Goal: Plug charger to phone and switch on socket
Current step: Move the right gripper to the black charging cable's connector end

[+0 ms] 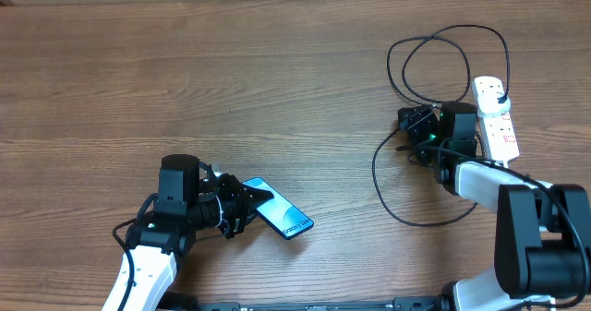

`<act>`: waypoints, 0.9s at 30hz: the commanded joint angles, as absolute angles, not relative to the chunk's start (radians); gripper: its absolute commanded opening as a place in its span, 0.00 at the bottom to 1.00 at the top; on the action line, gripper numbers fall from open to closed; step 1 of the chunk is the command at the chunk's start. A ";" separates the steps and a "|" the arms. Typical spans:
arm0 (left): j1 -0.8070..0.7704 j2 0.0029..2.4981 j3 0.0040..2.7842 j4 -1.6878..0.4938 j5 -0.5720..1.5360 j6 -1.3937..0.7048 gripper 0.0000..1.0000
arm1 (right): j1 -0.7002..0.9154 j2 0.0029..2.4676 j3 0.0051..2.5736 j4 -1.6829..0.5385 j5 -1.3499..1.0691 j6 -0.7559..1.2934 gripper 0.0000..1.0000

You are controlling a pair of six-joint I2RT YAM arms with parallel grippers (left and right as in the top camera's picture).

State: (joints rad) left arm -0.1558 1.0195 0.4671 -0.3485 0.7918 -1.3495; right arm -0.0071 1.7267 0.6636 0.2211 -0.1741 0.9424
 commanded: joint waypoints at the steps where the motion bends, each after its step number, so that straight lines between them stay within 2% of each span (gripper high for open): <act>1: -0.157 1.021 0.479 -0.344 0.809 -1.319 0.09 | -0.012 1.784 0.669 0.240 -0.143 0.934 0.61; 8: -0.157 1.021 0.479 -0.344 0.803 -1.319 0.10 | -0.012 1.813 0.669 0.249 -0.142 0.934 0.48; 16: -0.157 1.021 0.479 -0.344 0.804 -1.319 0.09 | -0.012 1.850 0.669 0.279 -0.128 0.934 0.46; 23: -0.157 1.021 0.479 -0.344 0.805 -1.319 0.08 | -0.012 1.893 0.669 0.257 -0.143 0.934 0.24; 27: -0.158 1.021 0.479 -0.344 0.805 -1.319 0.08 | -0.012 1.893 0.669 0.212 -0.155 0.933 0.23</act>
State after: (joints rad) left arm -0.1558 1.0195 0.4671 -0.3485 0.7883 -1.3495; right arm -0.0128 1.8309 0.6987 0.2859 -0.1562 0.9386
